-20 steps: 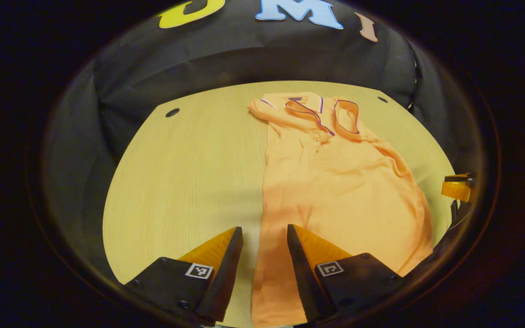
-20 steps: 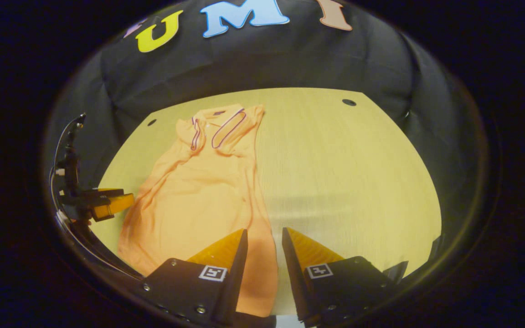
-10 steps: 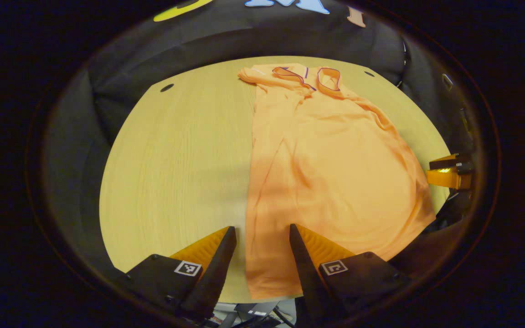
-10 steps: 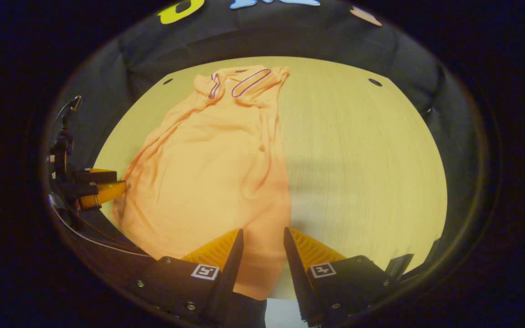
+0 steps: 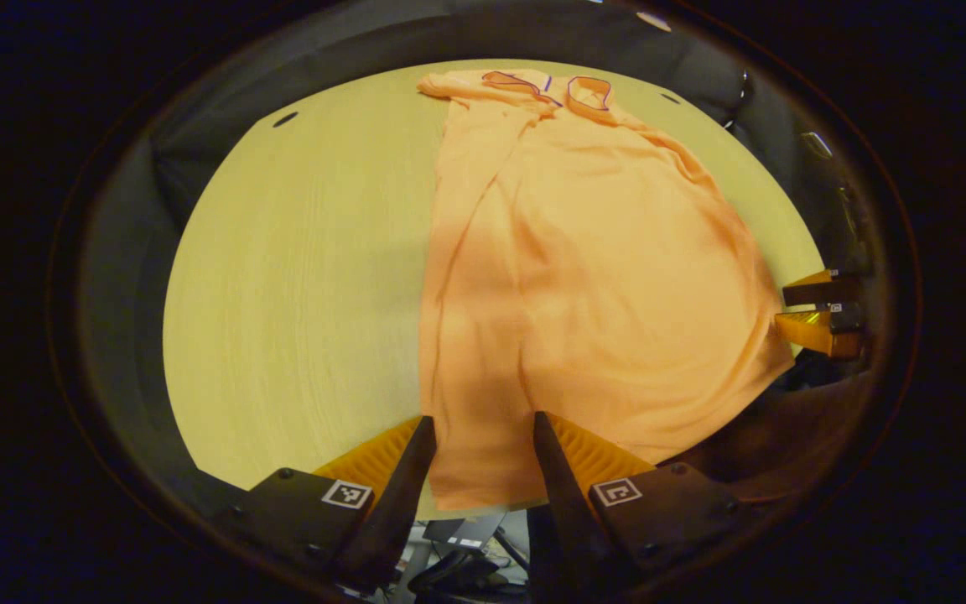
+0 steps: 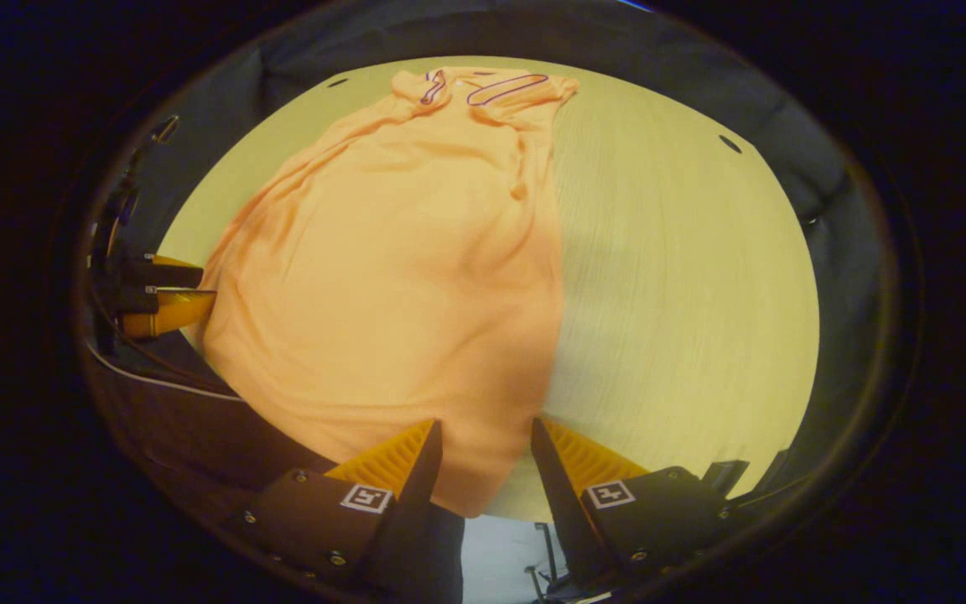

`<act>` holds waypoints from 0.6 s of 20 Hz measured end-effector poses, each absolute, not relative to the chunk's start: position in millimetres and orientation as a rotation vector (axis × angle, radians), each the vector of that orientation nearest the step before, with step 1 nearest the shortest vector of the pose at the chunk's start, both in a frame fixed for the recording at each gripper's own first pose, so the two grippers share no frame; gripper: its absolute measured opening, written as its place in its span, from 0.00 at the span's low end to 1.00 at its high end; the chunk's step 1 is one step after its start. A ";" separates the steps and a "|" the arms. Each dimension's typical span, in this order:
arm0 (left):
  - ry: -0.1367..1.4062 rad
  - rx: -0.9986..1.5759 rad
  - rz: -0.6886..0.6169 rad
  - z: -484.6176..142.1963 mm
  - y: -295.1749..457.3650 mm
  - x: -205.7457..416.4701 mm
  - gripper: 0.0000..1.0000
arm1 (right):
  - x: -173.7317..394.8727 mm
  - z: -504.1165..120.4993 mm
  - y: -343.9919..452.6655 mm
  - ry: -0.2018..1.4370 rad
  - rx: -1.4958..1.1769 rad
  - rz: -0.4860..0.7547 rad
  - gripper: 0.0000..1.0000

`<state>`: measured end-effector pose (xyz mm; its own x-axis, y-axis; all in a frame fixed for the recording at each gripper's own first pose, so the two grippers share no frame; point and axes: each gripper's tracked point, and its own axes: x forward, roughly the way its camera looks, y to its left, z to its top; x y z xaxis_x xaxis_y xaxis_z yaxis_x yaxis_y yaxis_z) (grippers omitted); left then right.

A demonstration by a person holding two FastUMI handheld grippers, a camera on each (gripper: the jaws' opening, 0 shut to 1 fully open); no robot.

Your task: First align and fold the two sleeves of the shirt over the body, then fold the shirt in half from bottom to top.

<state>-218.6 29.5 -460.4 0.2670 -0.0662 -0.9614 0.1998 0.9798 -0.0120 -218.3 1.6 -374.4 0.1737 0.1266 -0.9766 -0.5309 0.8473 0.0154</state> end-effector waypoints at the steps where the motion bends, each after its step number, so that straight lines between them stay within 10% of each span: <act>1: 1.303 0.124 -0.175 -461.2 29.1 -219.7 0.81 | -219.2 -376.9 1.0 1.328 -0.384 0.478 0.69; 12: 1.416 0.161 -0.174 -463.1 25.1 -215.9 0.79 | -219.8 -383.9 4.6 1.476 -0.411 0.434 0.74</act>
<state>-215.9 25.1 -463.1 0.1451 -0.0244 -0.9891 0.2162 0.9763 0.0077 -219.8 4.6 -383.9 0.0460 0.0282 -0.9985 -0.5168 0.8561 0.0004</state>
